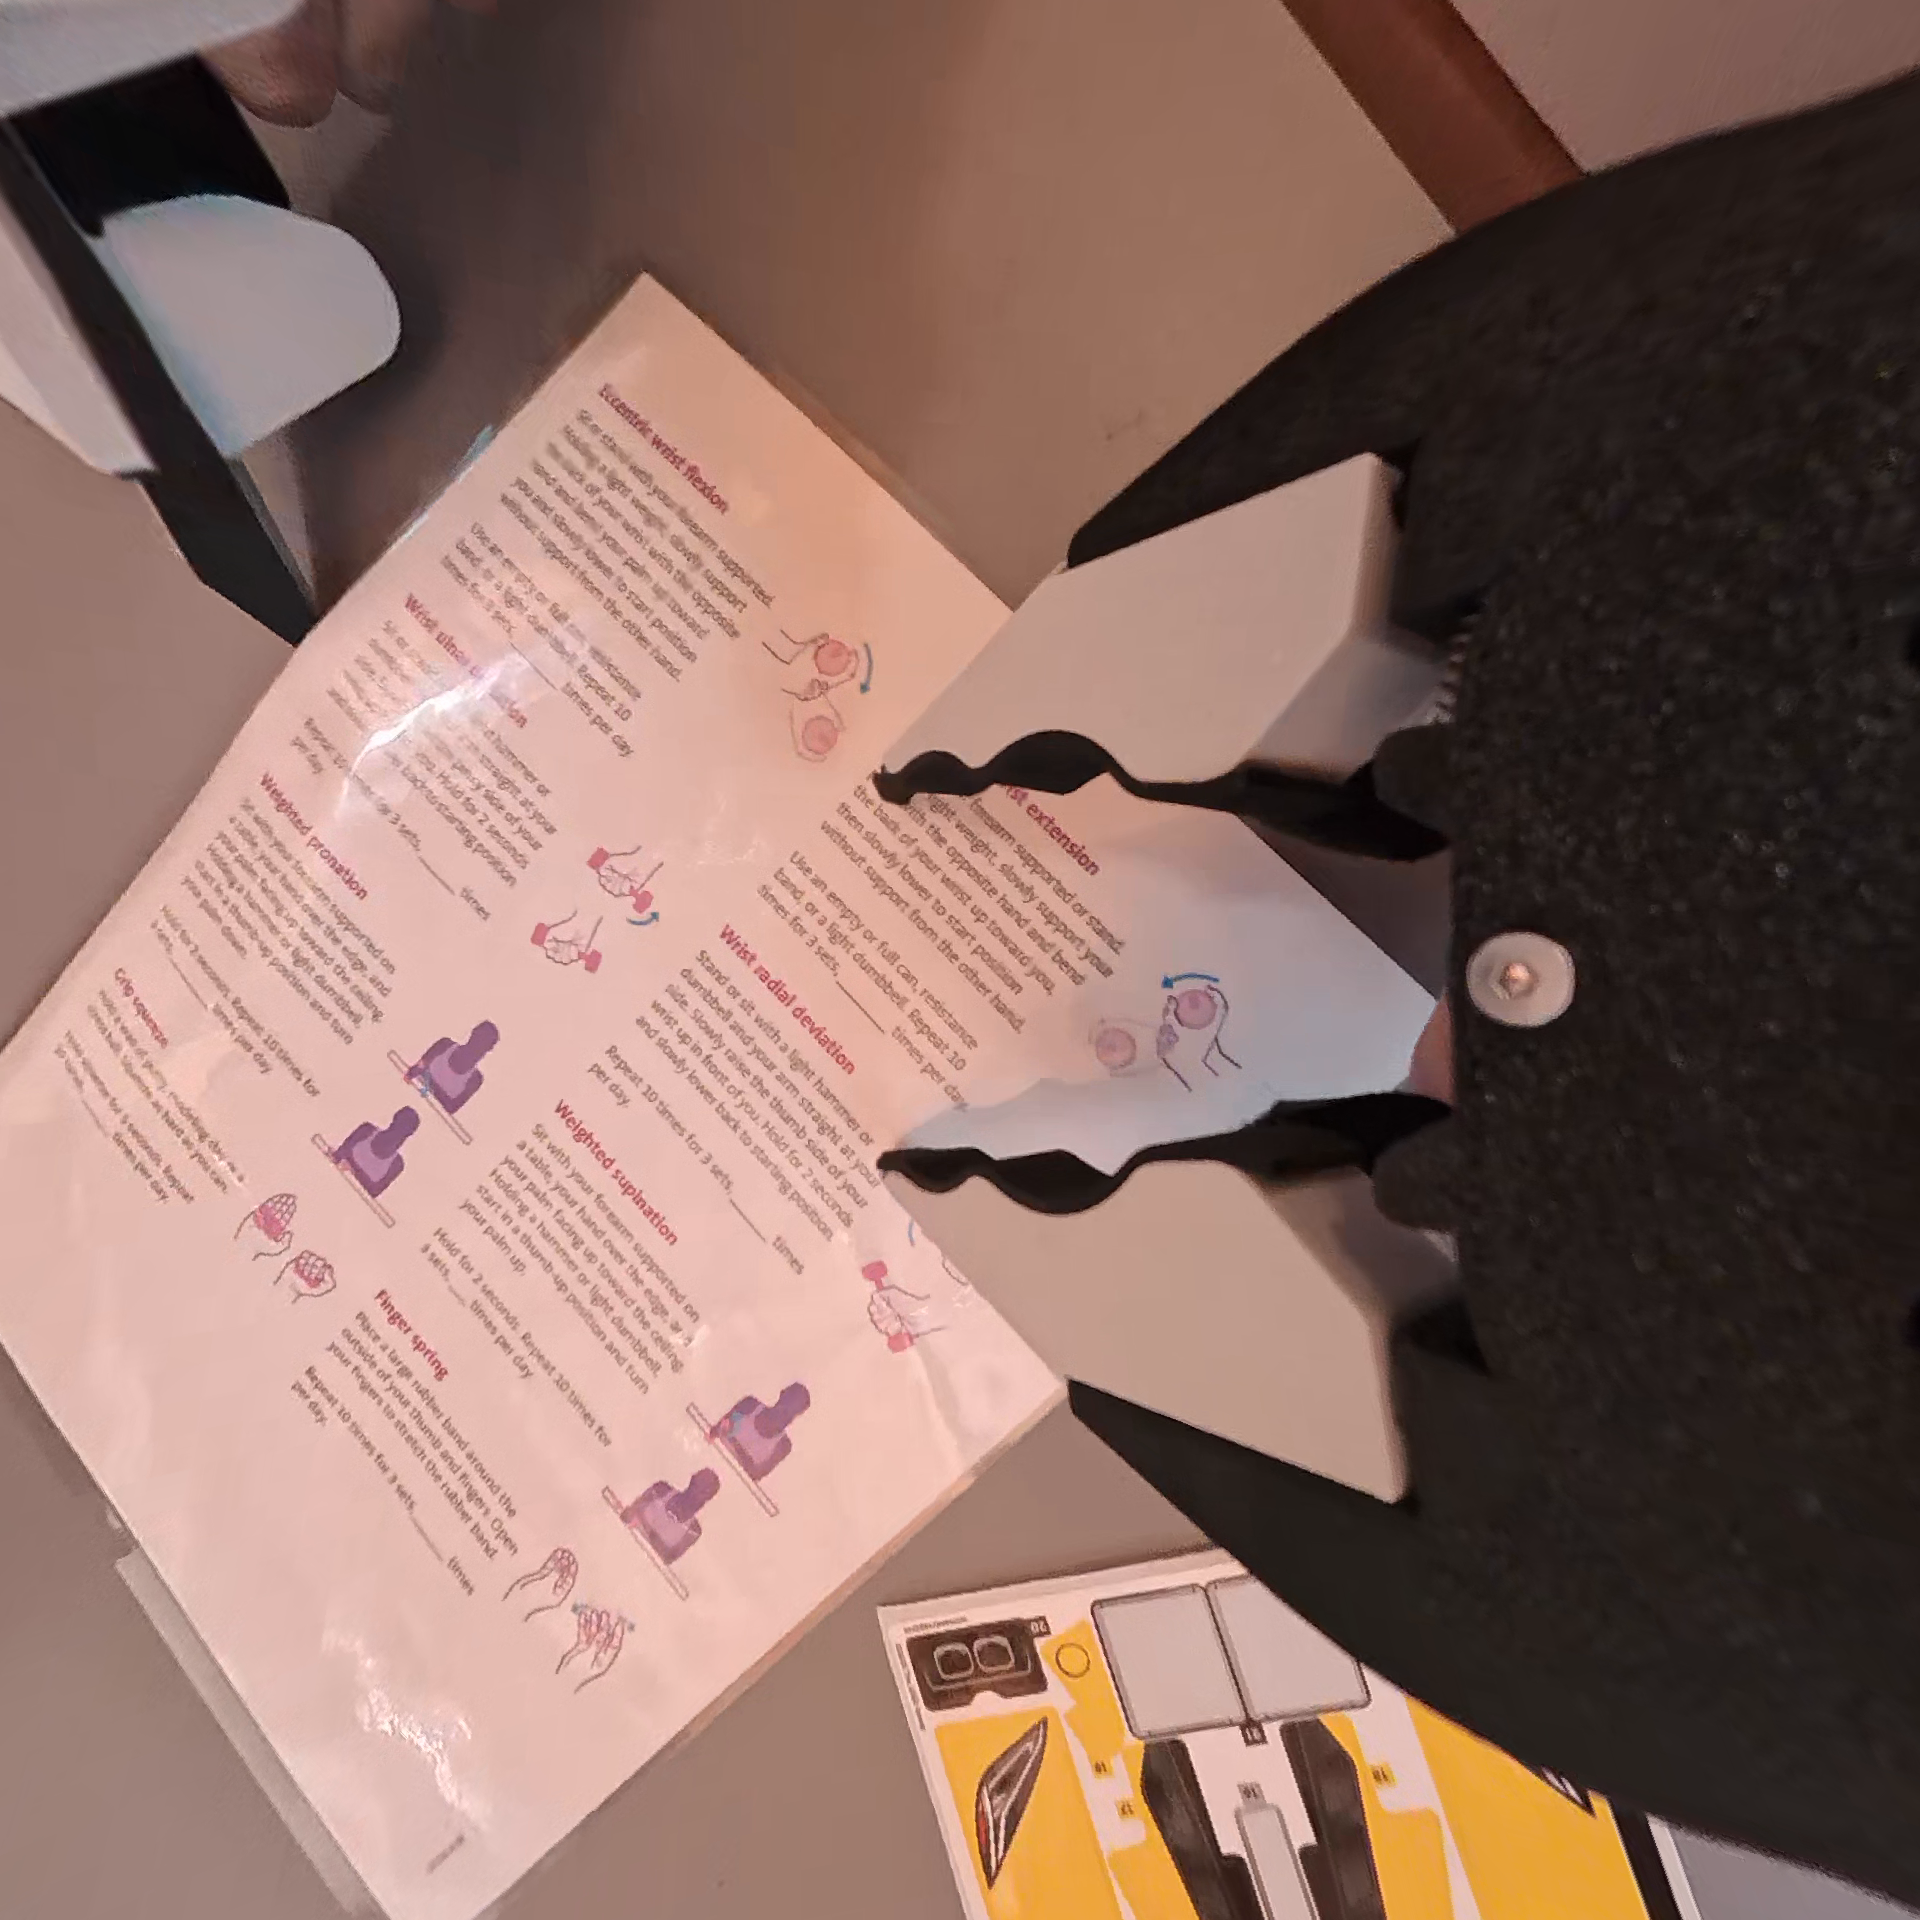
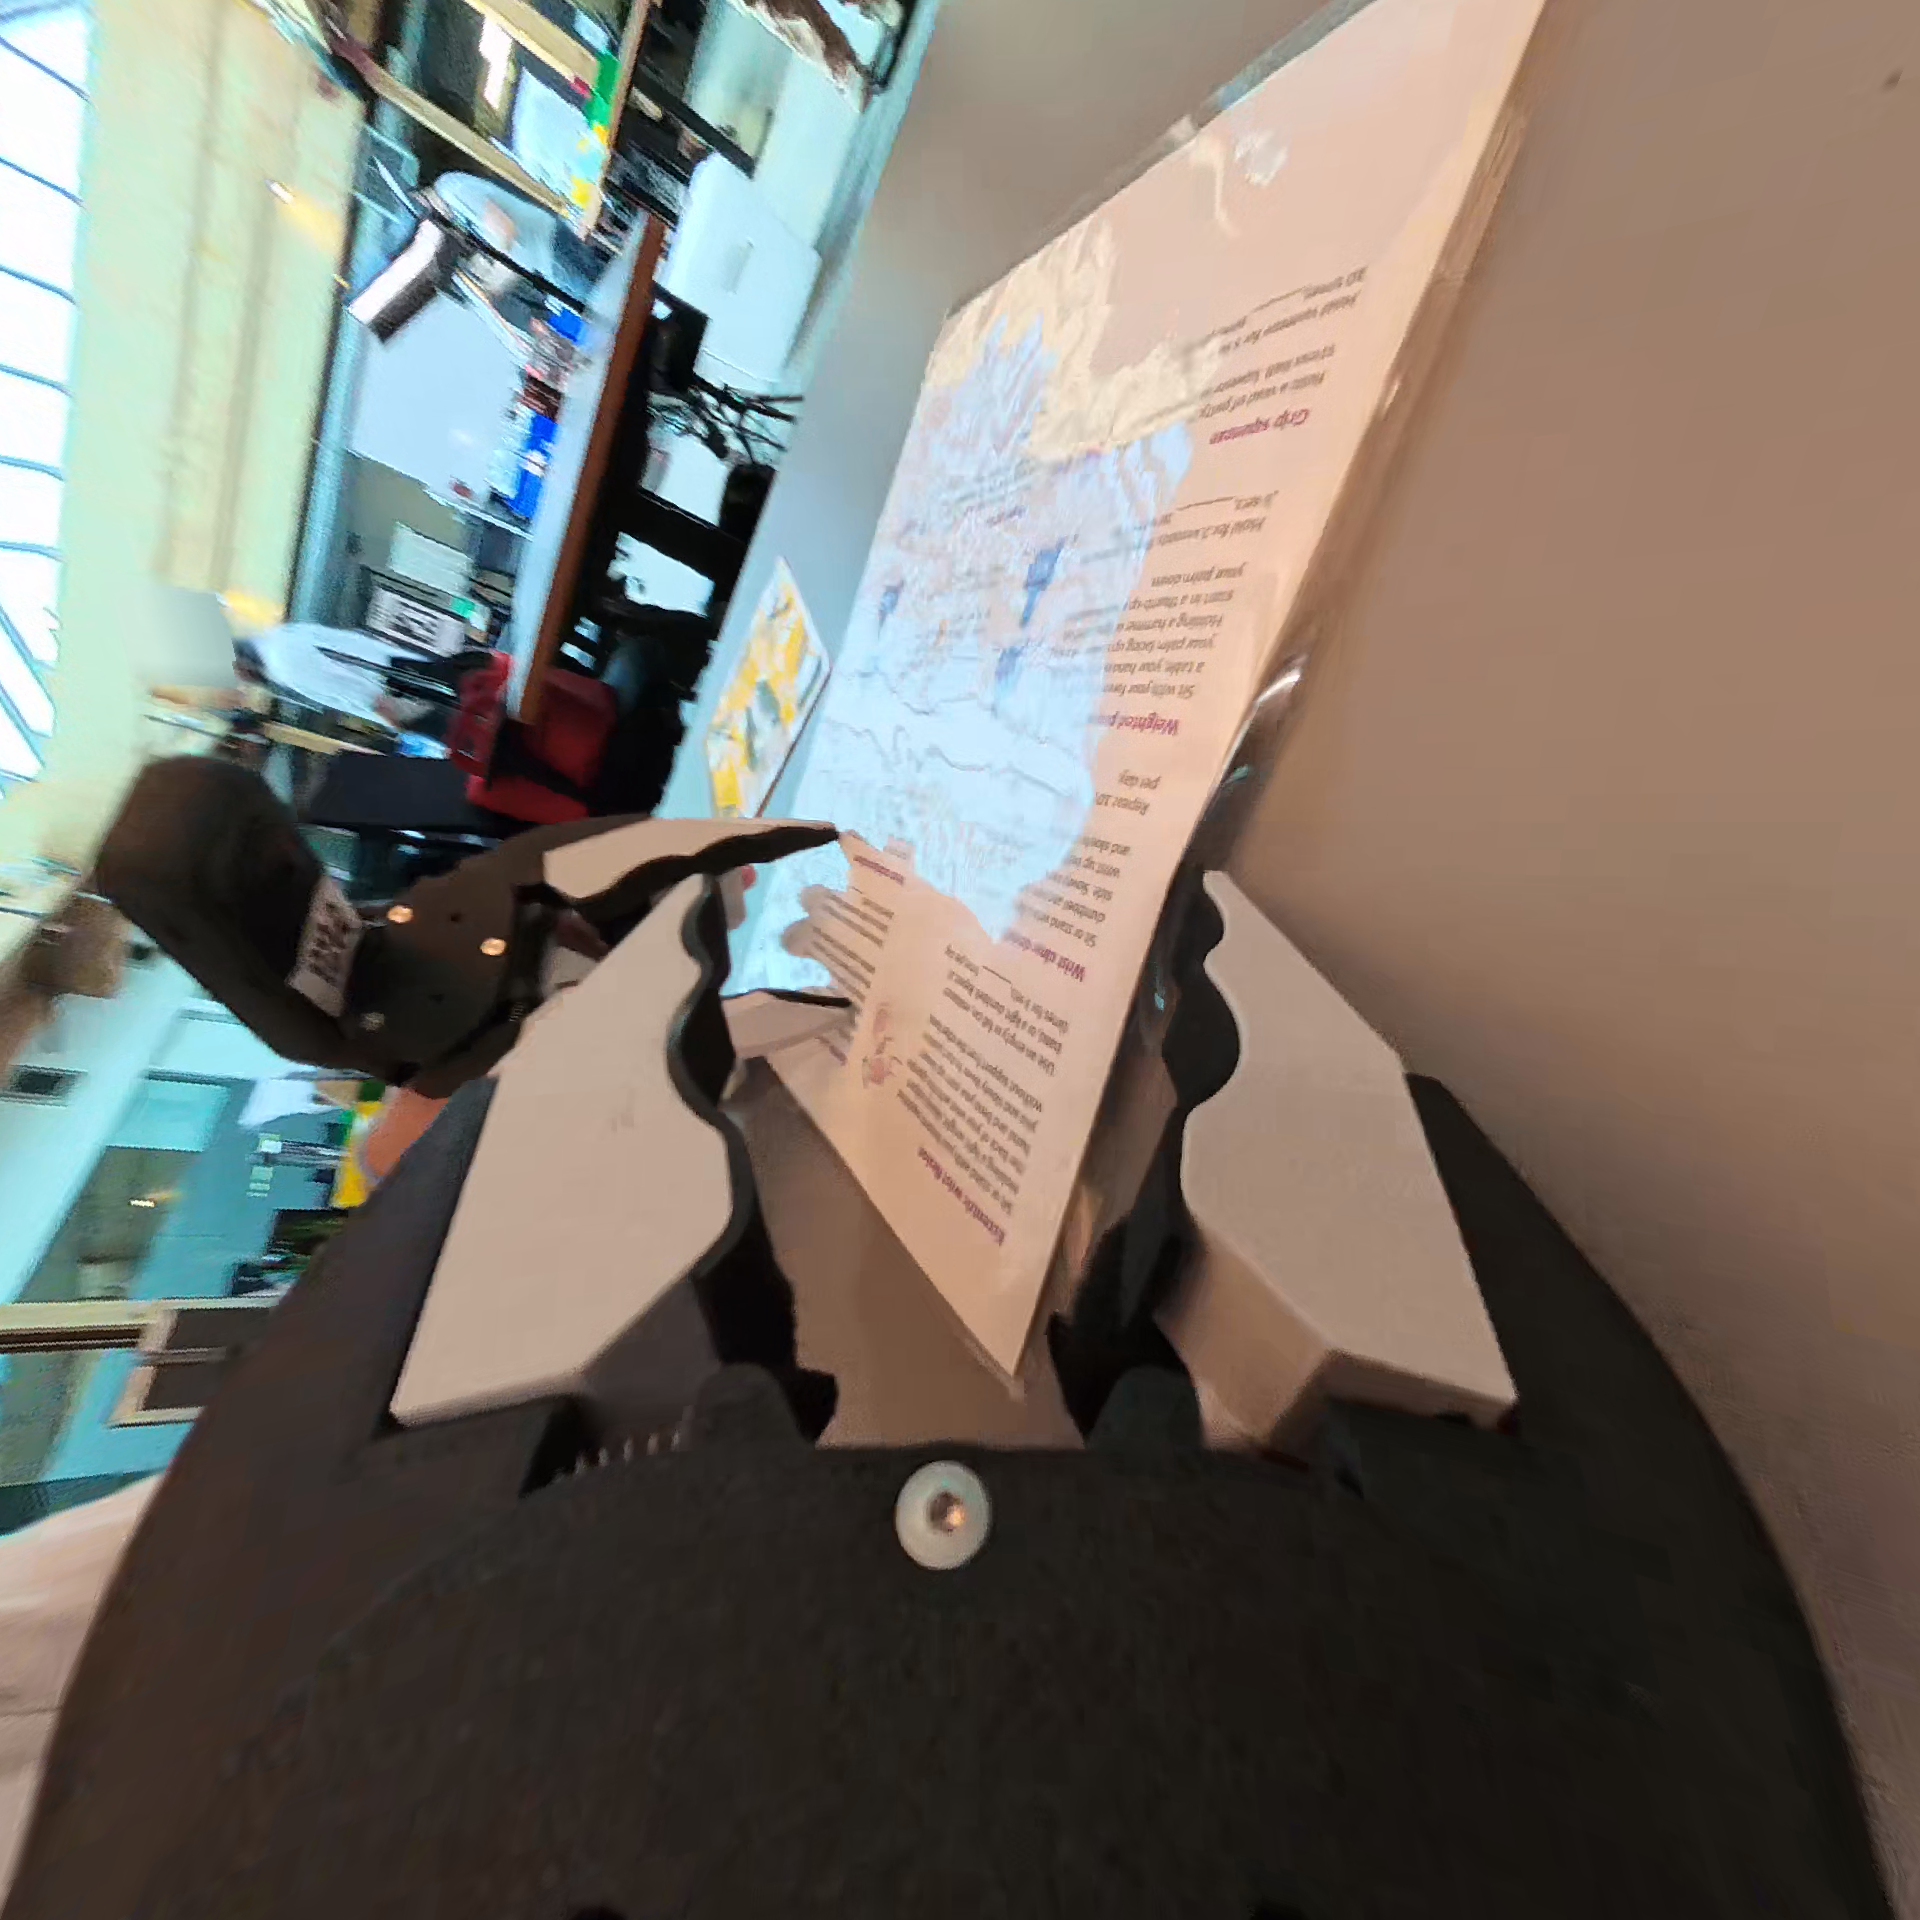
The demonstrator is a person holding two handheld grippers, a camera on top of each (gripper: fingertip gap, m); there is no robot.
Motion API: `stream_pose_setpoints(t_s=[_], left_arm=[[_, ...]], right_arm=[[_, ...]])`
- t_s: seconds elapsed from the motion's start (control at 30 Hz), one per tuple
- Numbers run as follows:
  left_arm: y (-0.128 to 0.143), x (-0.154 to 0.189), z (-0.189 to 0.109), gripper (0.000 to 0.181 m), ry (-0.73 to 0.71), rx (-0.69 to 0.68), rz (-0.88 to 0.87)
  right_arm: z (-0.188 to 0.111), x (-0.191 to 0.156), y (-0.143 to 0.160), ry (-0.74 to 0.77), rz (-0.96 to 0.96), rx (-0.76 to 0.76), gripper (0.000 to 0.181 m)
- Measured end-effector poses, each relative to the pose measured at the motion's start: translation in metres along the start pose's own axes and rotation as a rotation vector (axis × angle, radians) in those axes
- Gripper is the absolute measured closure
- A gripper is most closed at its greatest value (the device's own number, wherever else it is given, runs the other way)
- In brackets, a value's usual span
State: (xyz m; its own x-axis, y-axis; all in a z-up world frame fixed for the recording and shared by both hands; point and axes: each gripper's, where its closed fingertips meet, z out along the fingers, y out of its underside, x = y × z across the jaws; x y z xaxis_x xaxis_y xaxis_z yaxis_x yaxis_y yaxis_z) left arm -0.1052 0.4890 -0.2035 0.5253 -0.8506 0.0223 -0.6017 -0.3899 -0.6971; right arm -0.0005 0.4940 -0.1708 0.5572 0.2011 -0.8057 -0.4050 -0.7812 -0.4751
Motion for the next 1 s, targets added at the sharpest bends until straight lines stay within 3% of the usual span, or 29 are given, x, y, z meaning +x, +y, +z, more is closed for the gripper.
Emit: stream_pose_setpoints(t_s=[0.07, 0.13, 0.2, 0.37, 0.5, 0.63, 0.8, 0.87, 1.0], left_arm=[[0.000, 0.000, 0.000, 0.113, 0.002, -0.001, 0.004], [0.000, 0.000, 0.000, 0.113, 0.007, 0.000, 0.007], [0.000, 0.000, 0.000, 0.113, 0.011, 0.005, 0.003], [0.000, 0.000, 0.000, 0.113, 0.010, 0.005, 0.008], [0.000, 0.000, 0.000, 0.114, 0.012, 0.000, 0.013], [0.000, 0.000, 0.000, 0.114, 0.012, -0.001, 0.013], [-0.004, 0.000, -0.009, 0.114, 0.067, 0.019, -0.065], [-0.016, -0.005, -0.024, 0.113, 0.109, 0.110, -0.136], [-0.043, -0.048, -0.071, 0.113, 0.096, 0.366, -0.266]], right_arm=[[-0.006, -0.005, -0.007, -0.091, 0.069, 0.048, 0.113], [-0.017, -0.026, -0.017, -0.299, 0.143, 0.097, 0.145], [-0.017, -0.036, -0.014, -0.407, 0.204, 0.061, 0.144], [-0.003, -0.031, -0.002, -0.340, 0.134, 0.001, 0.155], [0.001, -0.005, 0.005, -0.075, -0.025, -0.083, 0.165], [-0.001, -0.018, 0.005, -0.090, -0.043, -0.126, 0.179], [-0.010, -0.038, 0.001, -0.031, -0.263, -0.131, 0.180], [-0.020, -0.053, -0.002, -0.005, -0.401, -0.129, 0.180], [-0.052, -0.098, -0.009, -0.033, -0.644, -0.082, 0.181]])
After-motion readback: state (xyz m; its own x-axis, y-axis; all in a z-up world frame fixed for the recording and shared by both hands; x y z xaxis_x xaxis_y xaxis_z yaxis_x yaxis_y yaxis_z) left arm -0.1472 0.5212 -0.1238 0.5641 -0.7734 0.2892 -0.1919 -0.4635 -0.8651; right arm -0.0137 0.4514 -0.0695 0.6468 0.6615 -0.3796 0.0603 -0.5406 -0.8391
